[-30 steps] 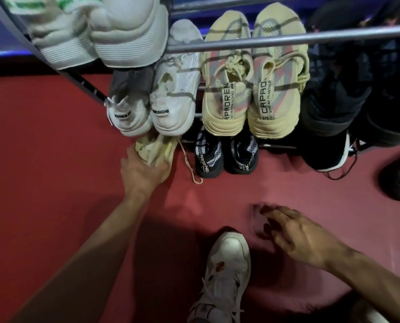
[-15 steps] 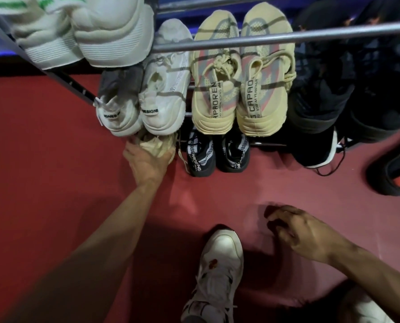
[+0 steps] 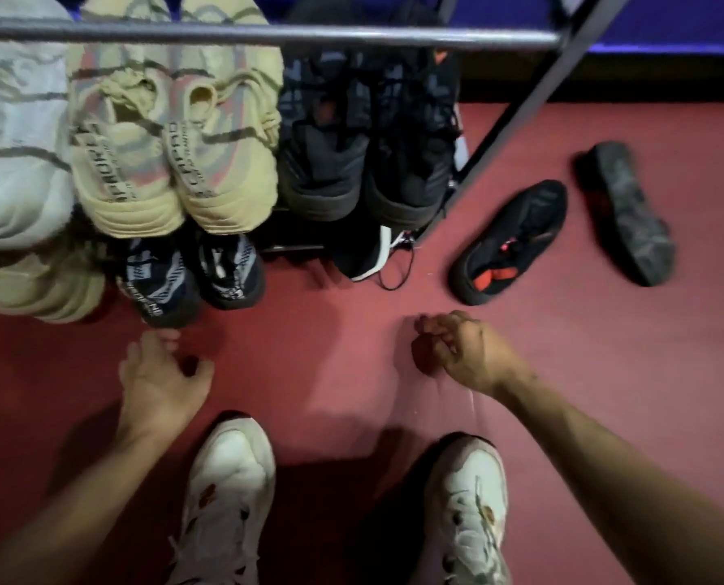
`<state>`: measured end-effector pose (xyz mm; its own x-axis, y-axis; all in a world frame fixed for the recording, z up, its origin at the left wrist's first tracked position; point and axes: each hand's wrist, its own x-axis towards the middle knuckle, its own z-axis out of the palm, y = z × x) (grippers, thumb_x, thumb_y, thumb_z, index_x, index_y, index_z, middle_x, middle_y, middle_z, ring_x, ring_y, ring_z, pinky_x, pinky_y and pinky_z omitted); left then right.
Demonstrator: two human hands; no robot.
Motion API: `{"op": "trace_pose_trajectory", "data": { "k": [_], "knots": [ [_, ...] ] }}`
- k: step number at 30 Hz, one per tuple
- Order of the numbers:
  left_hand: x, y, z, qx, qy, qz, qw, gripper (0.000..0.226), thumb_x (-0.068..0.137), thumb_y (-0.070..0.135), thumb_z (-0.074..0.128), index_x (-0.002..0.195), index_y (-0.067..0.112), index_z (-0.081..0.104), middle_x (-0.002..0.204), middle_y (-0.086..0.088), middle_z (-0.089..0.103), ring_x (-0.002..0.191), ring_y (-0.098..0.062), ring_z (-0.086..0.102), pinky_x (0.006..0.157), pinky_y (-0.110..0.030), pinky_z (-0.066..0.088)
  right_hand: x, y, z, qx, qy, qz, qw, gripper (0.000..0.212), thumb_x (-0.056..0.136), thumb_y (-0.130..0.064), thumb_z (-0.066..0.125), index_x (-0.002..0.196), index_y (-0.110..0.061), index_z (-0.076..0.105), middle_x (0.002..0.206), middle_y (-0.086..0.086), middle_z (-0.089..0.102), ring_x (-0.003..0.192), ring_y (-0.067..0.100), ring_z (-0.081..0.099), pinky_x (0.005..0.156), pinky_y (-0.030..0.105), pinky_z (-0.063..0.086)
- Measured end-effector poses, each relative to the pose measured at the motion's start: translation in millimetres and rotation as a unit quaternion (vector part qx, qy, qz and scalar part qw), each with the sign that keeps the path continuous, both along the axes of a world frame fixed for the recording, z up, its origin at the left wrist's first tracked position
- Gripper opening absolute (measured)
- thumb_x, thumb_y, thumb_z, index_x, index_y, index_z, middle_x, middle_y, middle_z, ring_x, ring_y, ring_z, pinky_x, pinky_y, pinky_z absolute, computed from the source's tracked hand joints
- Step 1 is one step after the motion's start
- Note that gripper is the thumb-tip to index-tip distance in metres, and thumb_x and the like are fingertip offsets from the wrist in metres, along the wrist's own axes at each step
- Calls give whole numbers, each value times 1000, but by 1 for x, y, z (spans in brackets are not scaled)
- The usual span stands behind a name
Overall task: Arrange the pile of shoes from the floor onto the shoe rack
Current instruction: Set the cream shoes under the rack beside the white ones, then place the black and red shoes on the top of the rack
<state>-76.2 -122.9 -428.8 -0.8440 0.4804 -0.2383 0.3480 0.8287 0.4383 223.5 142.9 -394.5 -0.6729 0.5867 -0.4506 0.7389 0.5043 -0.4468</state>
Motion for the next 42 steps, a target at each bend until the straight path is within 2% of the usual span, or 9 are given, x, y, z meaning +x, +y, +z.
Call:
{"op": "trace_pose_trajectory", "data": {
  "k": [10, 19, 21, 24, 29, 32, 34, 38, 42],
  "knots": [
    [116, 173, 26, 111, -74, -199, 971, 33, 80, 21, 76, 102, 13, 53, 93, -2, 63, 91, -35, 65, 85, -46, 52, 128, 125, 1, 197, -51, -200, 958, 51, 81, -36, 50, 122, -10, 63, 119, 21, 57, 113, 42, 52, 103, 46, 43],
    [127, 205, 35, -17, -84, -133, 987, 32, 90, 42, 66, 94, 13, 55, 96, -11, 69, 103, -38, 63, 88, -42, 47, 192, 223, -13, 58, -103, -379, 918, 51, 76, -50, 54, 123, -34, 65, 131, 12, 56, 123, 35, 47, 111, 31, 30],
    [131, 198, 38, -39, -93, -135, 986, 33, 92, 45, 64, 91, 12, 59, 95, -13, 71, 102, -37, 65, 88, -40, 47, 193, 231, -13, 15, -24, -421, 906, 51, 68, -52, 60, 111, -27, 73, 109, 3, 66, 101, 22, 63, 89, 22, 49],
    [145, 191, 38, -73, -80, -196, 975, 33, 94, 46, 62, 84, 15, 64, 88, -7, 72, 96, -31, 67, 81, -36, 46, 206, 243, -26, -12, 36, -461, 887, 35, 82, -29, 72, 113, -12, 73, 82, -1, 65, 51, -3, 59, 47, 9, 45],
    [166, 204, 29, -5, -84, -256, 963, 28, 89, 45, 65, 78, 20, 60, 78, 4, 64, 80, -24, 65, 74, -36, 52, 209, 241, -49, 38, 41, -525, 849, 32, 66, -64, 71, 92, -47, 77, 115, 11, 66, 105, 24, 67, 103, 33, 50],
    [178, 225, 27, 22, -84, -294, 952, 25, 88, 45, 66, 85, 22, 58, 83, 4, 63, 82, -23, 64, 79, -39, 53, 197, 215, -56, 56, 19, -472, 880, 31, 76, -47, 53, 97, -42, 75, 133, 18, 48, 126, 26, 46, 106, 3, 14],
    [189, 242, 25, 24, -76, -327, 942, 28, 89, 47, 65, 93, 21, 56, 91, 1, 63, 86, -24, 64, 82, -41, 53, 188, 201, -52, 84, 43, -428, 899, 40, 76, -40, 48, 103, -33, 76, 130, 22, 40, 126, 30, 40, 102, -3, 11],
    [211, 282, 25, 22, -59, -341, 938, 53, 85, 57, 64, 112, 15, 46, 112, -10, 58, 103, -35, 62, 89, -48, 51, 180, 183, -43, 240, 60, -293, 924, 27, 84, -28, 58, 102, -24, 78, 113, 14, 37, 105, 36, 47, 102, 29, 42],
    [229, 303, 19, -36, -53, -317, 946, 85, 78, 65, 70, 131, 8, 35, 129, -16, 40, 111, -41, 57, 92, -47, 48, 154, 134, -37, 359, -15, -108, 927, 35, 93, -32, 51, 124, -37, 65, 104, 14, 44, 91, 34, 43, 77, 41, 38]
  ]
}}
